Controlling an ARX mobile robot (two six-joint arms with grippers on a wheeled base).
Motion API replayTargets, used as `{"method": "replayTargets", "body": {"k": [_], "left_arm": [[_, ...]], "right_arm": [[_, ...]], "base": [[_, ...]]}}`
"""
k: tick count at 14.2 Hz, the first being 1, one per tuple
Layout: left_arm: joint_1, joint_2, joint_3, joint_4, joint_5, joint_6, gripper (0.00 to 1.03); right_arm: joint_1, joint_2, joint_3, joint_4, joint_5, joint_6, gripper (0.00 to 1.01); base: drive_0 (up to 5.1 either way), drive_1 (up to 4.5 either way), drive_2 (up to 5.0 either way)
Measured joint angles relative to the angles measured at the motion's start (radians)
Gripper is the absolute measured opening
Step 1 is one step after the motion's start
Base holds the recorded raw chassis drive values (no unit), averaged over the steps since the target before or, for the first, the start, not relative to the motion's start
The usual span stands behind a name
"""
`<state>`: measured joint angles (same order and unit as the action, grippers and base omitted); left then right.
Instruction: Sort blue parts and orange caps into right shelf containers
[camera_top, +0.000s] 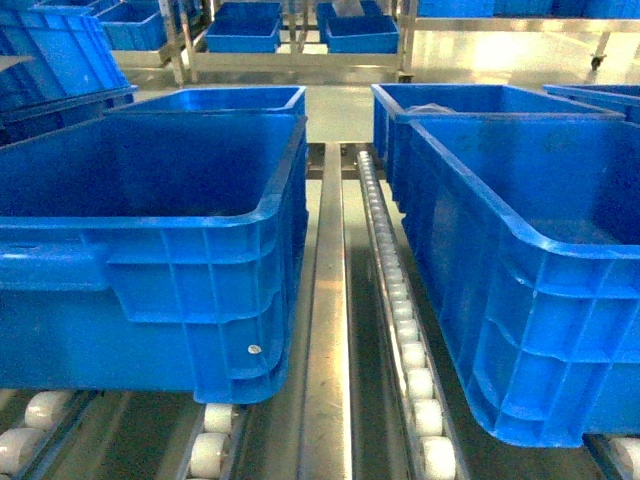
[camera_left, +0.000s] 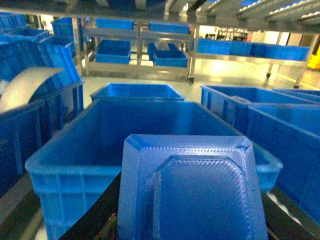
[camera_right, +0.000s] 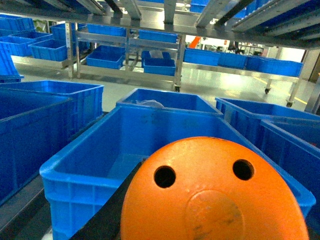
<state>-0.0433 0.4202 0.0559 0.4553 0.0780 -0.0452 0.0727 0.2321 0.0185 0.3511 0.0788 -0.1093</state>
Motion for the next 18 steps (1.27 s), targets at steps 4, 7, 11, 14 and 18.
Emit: {"method": "replayTargets", "body": {"k": [4,7,11,14,18], "left_arm": [[0.002,0.788,0.433,0.476,0.018,-0.037,0.43],[-0.013,1.229,0.686,0.456,-0.011,-0.061,0.61],[-0.002,0.977,0.354,0.531,-0.119,0.022,0.57],[0.038,0.925,0.294,0.534,-0.082,0.027,0.41],[0.047,0.854,0.222,0.531,-0.084,0.027,0.21]], "right_arm": [[-0.01,0.754,0.337,0.534,-0.037,-0.006,0.44],[0.0,1.285,0.553,0.641,0.073,0.049,0.6],[-0.068,1.077,0.343,0.602,-0.073,0.094,0.51],[-0.075,1.027,0.285,0.6,-0.072,0.095,0.35],[-0.073,0.961,0.222,0.588,-0.079,0.095,0.14]], "base": [[0.0,0.0,0.0],[0.0,0.0,0.0],[0.0,0.0,0.0],[0.0,0.0,0.0],[0.0,0.0,0.0]]}}
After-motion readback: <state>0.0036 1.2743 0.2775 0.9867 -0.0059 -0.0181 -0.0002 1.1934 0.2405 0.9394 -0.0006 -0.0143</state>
